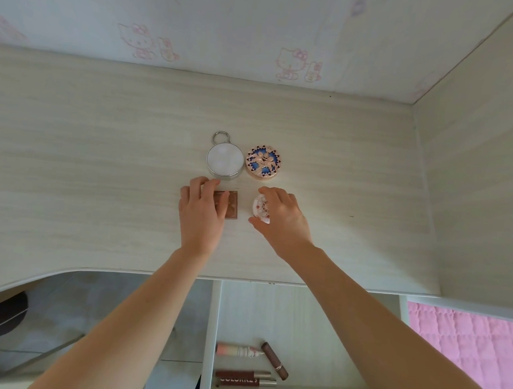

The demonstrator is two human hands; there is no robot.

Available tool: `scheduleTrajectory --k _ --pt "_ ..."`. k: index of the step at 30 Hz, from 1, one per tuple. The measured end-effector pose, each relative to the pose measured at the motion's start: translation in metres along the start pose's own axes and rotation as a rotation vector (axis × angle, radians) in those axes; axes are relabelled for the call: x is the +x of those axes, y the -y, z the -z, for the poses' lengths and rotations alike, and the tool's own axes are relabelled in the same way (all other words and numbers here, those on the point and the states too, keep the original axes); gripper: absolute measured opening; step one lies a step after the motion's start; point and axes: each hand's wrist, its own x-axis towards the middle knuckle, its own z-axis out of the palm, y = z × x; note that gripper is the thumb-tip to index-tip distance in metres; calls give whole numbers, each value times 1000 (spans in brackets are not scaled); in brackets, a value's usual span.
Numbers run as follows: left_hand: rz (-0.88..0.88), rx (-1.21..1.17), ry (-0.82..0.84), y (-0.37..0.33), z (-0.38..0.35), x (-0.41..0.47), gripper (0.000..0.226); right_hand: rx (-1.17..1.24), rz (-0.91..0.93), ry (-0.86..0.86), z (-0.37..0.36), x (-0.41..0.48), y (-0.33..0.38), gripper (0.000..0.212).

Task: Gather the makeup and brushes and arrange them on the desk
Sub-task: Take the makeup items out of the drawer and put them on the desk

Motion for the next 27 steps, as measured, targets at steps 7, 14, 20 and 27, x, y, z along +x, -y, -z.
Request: scheduleTrajectory --k 7,14,20,27 --pt "-222 61 42 4 5 -33 32 37 14 -6 -1 7 -4 62" --pt "-238 76 77 1 2 -16 32 13 48 -34 -1 19 4 70" --pt "-229 107 86 0 3 -16 34 -1 46 -83 -3 18 6 73" --pt "-206 9 72 -6 14 -48 40 41 15 -128 3 -15 -3 60"
